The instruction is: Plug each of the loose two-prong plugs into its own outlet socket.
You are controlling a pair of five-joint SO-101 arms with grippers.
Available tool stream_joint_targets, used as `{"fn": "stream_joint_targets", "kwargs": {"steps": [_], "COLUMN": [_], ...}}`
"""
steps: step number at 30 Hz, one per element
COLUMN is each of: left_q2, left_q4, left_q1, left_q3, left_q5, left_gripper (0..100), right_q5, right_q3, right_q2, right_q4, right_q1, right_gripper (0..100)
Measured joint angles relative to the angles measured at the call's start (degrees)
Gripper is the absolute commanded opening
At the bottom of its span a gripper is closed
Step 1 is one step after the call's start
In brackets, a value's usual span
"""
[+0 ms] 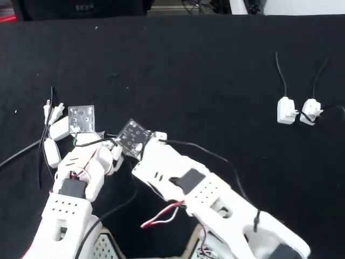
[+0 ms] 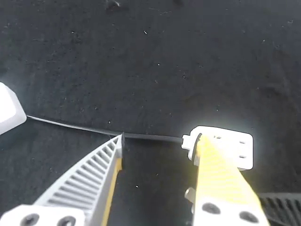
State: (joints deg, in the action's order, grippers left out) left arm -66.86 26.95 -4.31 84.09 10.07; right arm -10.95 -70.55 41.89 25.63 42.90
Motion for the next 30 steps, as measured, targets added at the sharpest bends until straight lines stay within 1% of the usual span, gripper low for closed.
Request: {"fn": "stream_joint_targets", "kwargs": {"steps": [6, 20, 25, 30], "left_q2": [-0.09, -0.18, 0.0, 0.0], "left_q4": [-0.26, -0.53, -0.09, -0.09], "left_q1": [0.09, 0.18, 0.0, 0.0], "left_q3": [0.0, 0.0, 0.0, 0.09], "left_q5": [0.0, 0.0, 0.0, 0.0], "left_gripper": [25, 25, 25, 25], "right_q5": [1.93, 1.93, 2.02, 5.36], "right_q3": [-1.85, -1.85, -1.76, -1.76], "right_q2": [6.42, 7.3, 7.38, 7.47], "right_q4": [1.58, 1.67, 4.92, 5.36], "right_q1": [-0.26, -0.26, -0.26, -0.26], "right_gripper": [1.1, 1.0, 1.0, 1.0]}}
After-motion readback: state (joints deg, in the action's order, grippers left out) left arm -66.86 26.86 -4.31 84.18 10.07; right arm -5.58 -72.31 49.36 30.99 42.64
